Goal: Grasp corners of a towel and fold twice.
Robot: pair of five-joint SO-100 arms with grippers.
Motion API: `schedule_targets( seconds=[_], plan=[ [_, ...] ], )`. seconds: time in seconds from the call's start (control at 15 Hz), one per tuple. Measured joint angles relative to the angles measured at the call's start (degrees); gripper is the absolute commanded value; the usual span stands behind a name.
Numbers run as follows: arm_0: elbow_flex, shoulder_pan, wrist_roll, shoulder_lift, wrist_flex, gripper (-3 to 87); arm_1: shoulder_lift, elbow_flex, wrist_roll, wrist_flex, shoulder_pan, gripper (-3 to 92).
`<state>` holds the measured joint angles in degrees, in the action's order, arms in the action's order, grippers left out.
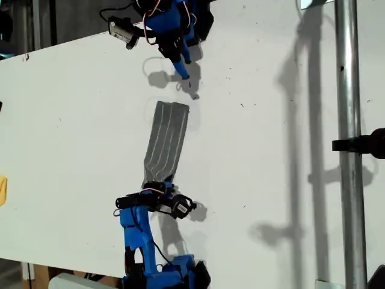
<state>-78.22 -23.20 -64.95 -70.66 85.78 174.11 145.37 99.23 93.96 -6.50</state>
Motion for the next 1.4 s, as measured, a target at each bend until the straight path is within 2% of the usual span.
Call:
schedule_targets(
  seconds=[0.27, 0.4, 0.6, 0.8, 0.87, 1.0, 1.13, 1.2, 1.27, 1.4],
  plan=[
    [0.0, -9.8, 7.0, 0.1, 0.9, 7.3, 0.0, 0.0, 0.0, 0.0, 0.0, 22.5],
    [0.0, -12.7, 8.5, 0.1, 1.1, 15.4, 0.2, 0.0, 0.0, 0.0, -0.4, 22.5],
    [-2.1, -12.7, 5.4, 0.1, 3.2, 26.6, 0.4, 0.0, 0.0, 0.0, -0.6, 22.5],
    [-3.5, -5.6, 1.9, -3.9, 5.7, 48.6, 0.4, 0.0, 0.0, 0.0, -1.0, 22.5],
    [-3.5, -3.0, 1.1, -6.7, 6.8, 53.1, 0.4, 0.0, 0.0, 0.0, -1.0, 22.5],
    [-4.5, -1.4, 0.4, -16.9, 7.7, 53.3, 0.4, 0.0, 0.0, 0.0, -1.0, 22.5],
    [-8.7, -1.8, -1.1, -27.2, 7.9, 49.9, 0.4, 0.0, 0.0, 0.0, -1.0, 22.4],
    [-13.6, -1.1, -1.8, -32.2, 6.1, 46.0, 0.4, 0.0, 0.0, 0.0, -1.0, 22.4],
    [-20.2, 0.1, -2.9, -36.6, 1.8, 43.4, 0.4, 0.0, 0.0, 0.0, -1.0, 22.3],
    [-36.4, 4.1, -6.2, -46.8, -7.3, 31.5, 0.4, 0.0, 0.0, 0.0, -1.6, 22.4]
  ],
)
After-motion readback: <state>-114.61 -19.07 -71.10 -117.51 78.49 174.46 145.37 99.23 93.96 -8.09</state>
